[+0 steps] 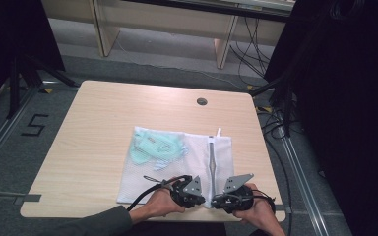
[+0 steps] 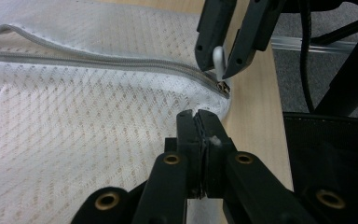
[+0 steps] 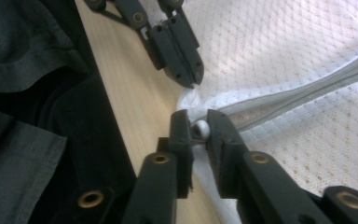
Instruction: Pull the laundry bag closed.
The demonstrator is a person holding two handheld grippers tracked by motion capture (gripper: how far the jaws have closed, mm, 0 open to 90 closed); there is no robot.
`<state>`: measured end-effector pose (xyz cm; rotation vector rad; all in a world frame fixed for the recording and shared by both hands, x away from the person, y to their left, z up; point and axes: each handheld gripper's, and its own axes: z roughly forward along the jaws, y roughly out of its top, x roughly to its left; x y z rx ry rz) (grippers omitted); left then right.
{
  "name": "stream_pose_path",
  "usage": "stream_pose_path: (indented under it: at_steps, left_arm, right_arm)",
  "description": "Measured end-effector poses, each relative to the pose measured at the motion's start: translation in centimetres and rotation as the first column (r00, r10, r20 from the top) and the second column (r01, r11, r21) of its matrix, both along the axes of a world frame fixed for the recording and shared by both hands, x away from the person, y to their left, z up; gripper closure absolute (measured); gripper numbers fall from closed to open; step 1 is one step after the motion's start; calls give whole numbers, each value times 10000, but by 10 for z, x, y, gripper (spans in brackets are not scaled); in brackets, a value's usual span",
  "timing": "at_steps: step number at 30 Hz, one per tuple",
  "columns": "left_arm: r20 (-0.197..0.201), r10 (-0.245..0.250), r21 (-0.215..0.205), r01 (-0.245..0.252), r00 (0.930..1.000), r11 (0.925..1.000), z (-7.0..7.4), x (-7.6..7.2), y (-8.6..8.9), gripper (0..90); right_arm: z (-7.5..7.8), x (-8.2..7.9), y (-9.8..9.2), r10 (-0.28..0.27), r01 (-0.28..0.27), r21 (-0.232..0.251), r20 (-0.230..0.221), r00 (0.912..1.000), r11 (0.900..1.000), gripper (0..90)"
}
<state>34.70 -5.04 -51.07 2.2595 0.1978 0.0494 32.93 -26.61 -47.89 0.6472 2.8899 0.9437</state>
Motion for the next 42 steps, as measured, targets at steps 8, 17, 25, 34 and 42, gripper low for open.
stream_pose_path:
  at_steps: [8,17,25,34,42]
  left_arm:
    - [101,-121,49,121,9999,9999,1,2,1,873]
    - [219,-203,-30,203,9996,9998,-1,-4,-3,692]
    - [847,-251,155,238,9961,9996,-2,-8,-7,678]
    - [1562,-264,337,214,9874,9992,-3,-11,-10,793]
    - [1733,-485,292,441,9837,9986,-2,-13,-11,799]
  right_arm:
    - [3,-2,0,-17,17,-12,63,10000,10000,866]
    - [11,-1,-5,-701,700,347,33,9975,9969,866]
    - [13,0,-4,-777,766,690,128,9969,9947,866]
    - [13,0,-4,-844,834,708,120,9964,9940,866]
    - [12,1,-5,-927,918,748,85,9957,9930,866]
